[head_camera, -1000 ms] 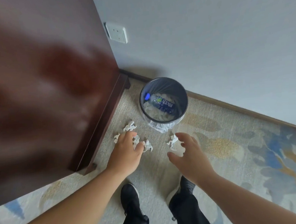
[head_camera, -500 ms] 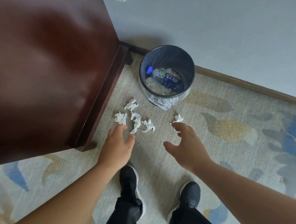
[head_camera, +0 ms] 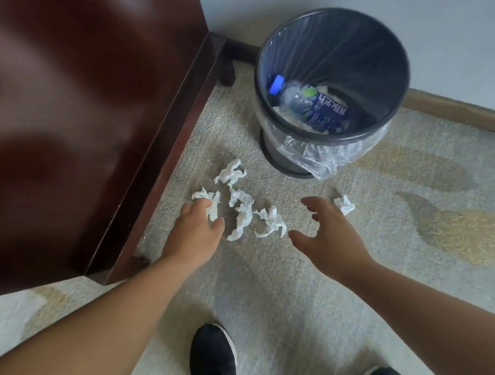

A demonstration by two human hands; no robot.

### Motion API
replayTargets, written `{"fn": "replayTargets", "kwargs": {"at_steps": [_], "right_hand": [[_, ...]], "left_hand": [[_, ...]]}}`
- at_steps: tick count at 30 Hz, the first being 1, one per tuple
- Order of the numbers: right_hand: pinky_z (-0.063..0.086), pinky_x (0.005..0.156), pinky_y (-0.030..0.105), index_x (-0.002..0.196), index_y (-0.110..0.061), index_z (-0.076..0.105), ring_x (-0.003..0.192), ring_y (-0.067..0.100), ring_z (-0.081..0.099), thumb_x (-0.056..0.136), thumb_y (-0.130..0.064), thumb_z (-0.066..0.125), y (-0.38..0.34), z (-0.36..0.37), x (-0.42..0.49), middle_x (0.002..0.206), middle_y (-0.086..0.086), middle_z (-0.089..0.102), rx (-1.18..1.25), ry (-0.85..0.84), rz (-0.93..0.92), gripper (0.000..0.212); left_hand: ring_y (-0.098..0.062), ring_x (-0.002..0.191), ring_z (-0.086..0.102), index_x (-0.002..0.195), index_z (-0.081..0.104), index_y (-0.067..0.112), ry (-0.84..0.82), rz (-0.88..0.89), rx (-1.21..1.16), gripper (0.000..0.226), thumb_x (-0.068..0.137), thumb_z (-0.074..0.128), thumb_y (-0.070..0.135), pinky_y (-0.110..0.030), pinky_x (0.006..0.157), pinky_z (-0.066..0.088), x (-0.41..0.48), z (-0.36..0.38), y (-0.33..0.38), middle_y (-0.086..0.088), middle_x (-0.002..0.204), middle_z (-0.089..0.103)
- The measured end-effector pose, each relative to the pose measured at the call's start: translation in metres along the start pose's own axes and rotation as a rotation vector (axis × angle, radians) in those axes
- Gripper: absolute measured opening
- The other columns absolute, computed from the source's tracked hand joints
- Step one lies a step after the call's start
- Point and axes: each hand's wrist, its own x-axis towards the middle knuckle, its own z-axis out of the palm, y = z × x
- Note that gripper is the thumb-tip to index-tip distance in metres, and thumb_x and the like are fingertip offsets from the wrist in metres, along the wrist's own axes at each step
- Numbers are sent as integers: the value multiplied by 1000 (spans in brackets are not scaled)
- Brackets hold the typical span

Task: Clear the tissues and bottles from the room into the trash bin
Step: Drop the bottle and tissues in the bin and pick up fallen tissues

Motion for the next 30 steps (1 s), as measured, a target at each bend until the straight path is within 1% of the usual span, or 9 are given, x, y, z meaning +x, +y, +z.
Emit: {"fn": "replayTargets", "kwargs": {"at_steps": [5,8,12,15,19,22,25,27,30], "right_hand": [[44,89,29,140,-31,37,121,14,51,83,-39,67,19,34,44,142,-4,42,-21,20,-47,65],[47,92,35,140,-31,38,121,14,50,83,-38,68,27,46,60,142,-5,42,-29,38,-63,65],[48,91,35,138,-33,38,121,12,50,83,-39,67,34,58,70,142,-7,41,-43,42,-75,63],[50,89,35,138,-34,38,116,11,51,84,-39,66,34,59,73,142,-8,41,-47,46,-80,61],[51,88,35,137,-33,39,98,6,50,83,-38,67,34,55,71,140,-8,43,-41,55,-85,61],[50,91,34,137,-32,40,104,8,51,83,-38,68,39,51,68,140,-8,43,-50,64,-76,61],[49,94,37,136,-32,41,118,11,49,82,-38,69,48,51,67,139,-8,44,-44,81,-63,62],[49,94,36,136,-32,41,118,11,50,82,-38,70,52,51,67,139,-8,44,-40,89,-54,62],[50,91,35,135,-34,41,115,11,51,81,-39,69,53,54,66,139,-9,44,-38,88,-49,61]], "left_hand": [[-27,117,50,136,39,21,38,28,45,46,94,50,37,-37,93,42,54,23,-26,-7,140,39],[-28,111,53,135,39,20,61,45,70,47,92,54,35,-38,90,44,75,29,-35,-7,137,39],[-29,105,55,131,39,23,58,55,154,48,88,58,33,-35,80,46,93,38,-51,-5,133,39],[-29,101,58,133,37,27,17,32,175,56,84,63,31,-33,78,46,104,39,-62,-5,135,36],[-26,93,60,143,27,33,-53,31,218,70,83,63,27,-31,71,47,111,41,-68,-6,139,28],[-27,101,59,147,23,34,-103,42,275,75,83,61,24,-34,77,50,115,51,-69,-6,145,23],[-25,90,55,140,31,30,-100,68,300,64,82,59,19,-34,71,48,119,58,-66,-6,133,31],[-22,85,49,130,38,23,-73,83,308,51,83,55,14,-32,66,42,121,61,-63,-7,124,36],[-30,104,53,129,39,13,-67,83,344,45,85,50,8,-34,71,42,122,63,-64,-14,131,40]]}}
